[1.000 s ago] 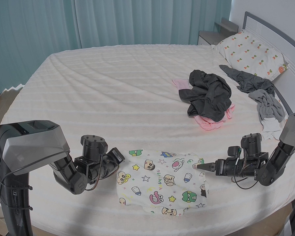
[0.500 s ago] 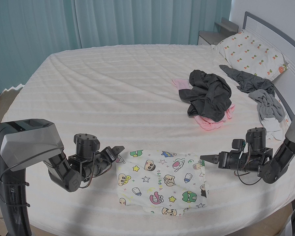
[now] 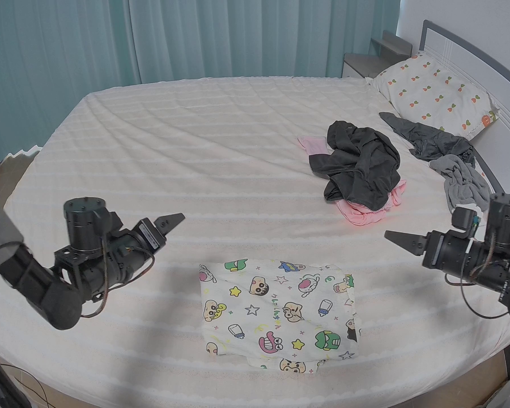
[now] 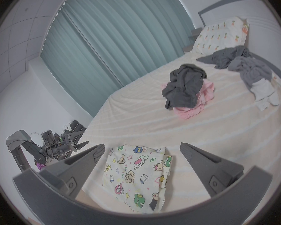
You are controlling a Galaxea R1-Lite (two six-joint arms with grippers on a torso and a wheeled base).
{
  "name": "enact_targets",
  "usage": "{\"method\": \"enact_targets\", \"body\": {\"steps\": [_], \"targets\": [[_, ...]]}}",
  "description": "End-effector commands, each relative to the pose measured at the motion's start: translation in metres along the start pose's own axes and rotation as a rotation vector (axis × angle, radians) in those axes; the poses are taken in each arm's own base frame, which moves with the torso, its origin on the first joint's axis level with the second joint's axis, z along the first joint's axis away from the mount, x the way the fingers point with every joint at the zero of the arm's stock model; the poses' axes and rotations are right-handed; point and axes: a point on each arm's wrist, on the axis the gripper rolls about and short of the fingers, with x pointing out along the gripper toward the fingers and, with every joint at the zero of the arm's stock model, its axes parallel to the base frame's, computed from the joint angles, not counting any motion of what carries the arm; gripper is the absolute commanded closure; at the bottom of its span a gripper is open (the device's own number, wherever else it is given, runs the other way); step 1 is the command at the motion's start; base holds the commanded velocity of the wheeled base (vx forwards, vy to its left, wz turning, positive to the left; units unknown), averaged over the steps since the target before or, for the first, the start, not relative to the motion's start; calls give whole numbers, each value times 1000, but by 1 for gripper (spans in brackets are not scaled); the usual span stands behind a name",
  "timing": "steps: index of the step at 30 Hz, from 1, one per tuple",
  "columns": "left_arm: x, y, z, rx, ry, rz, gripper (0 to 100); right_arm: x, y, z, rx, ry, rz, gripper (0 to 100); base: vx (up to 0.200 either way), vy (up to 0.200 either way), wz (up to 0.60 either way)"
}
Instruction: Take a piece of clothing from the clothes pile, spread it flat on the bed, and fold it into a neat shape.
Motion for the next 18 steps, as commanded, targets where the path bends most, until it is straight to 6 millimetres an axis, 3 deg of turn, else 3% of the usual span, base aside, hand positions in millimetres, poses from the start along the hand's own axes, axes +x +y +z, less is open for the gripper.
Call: {"method": "enact_targets", "body": {"steps": [1,5,7,10,13,15,16,18], "targets": [[-104,-35,22,64,-180,-118,0,-102,30,17,-68,-219,7,0,0,0,0],[-142,-33,20,163,-267,-69,0,-138,37,14,-149,-303,-6,0,0,0,0],[-177,-36,20,189,-327,-114,0,-163,39,-1,-195,-320,-19,0,0,0,0],[-199,-36,20,213,-346,-110,0,-178,39,-13,-225,-317,-25,0,0,0,0],[-241,-24,12,322,-378,5,0,-207,40,-38,-302,-325,-60,0,0,0,0],[-245,-24,11,327,-382,3,0,-209,40,-40,-307,-329,-62,0,0,0,0],[-271,-21,10,343,-432,-6,0,-222,40,-52,-342,-336,-84,0,0,0,0],[-284,-18,9,344,-465,41,0,-228,39,-62,-379,-328,-95,0,0,0,0]]}}
